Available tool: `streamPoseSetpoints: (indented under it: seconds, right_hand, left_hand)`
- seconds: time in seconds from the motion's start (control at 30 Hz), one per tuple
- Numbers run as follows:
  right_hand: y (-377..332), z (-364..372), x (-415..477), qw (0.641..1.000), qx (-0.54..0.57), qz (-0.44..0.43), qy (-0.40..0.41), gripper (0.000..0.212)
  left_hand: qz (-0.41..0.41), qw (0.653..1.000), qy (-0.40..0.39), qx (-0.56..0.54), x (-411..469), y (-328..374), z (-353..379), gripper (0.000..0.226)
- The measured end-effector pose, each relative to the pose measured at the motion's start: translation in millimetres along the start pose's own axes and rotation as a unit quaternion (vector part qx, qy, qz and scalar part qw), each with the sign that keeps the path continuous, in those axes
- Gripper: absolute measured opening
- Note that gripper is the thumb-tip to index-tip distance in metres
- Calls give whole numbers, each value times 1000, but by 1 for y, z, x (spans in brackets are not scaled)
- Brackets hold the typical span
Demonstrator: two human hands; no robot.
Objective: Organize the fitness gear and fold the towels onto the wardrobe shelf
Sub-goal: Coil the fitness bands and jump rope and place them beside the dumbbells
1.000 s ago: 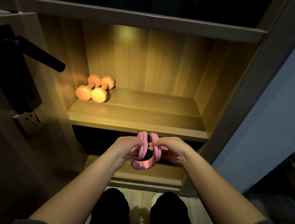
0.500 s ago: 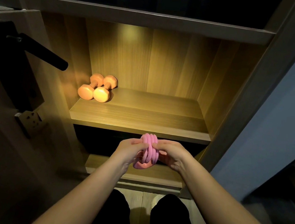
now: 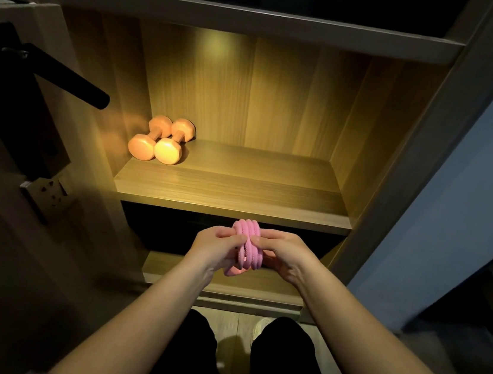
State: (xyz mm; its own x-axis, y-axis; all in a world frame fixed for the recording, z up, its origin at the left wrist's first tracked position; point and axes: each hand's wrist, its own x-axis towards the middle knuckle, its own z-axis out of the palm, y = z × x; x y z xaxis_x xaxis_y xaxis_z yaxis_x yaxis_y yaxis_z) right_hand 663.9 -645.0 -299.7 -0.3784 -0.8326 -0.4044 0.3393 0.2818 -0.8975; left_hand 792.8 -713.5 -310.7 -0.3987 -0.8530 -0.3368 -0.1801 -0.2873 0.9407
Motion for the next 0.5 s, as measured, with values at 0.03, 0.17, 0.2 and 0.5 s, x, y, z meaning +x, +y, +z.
streamPoseSetpoints:
  seconds: [0.03, 0.17, 0.2, 0.5]
  right_hand:
    - [1, 0, -1, 1000, -21, -7, 4, 24]
    - [2, -4, -3, 991, -123, -36, 35, 28]
    - [2, -4, -3, 990, -129, -41, 37, 27]
    - [-4, -11, -3, 984, -168, -60, 11, 15]
  left_hand:
    - [-4, 1000, 0, -5, -1, 0, 0, 10]
    - [-17, 999, -8, -51, -3, 0, -2, 4]
    - [-17, 998, -8, -55, -3, 0, -3, 4]
    - [-6, 997, -65, -27, -4, -2, -15, 15]
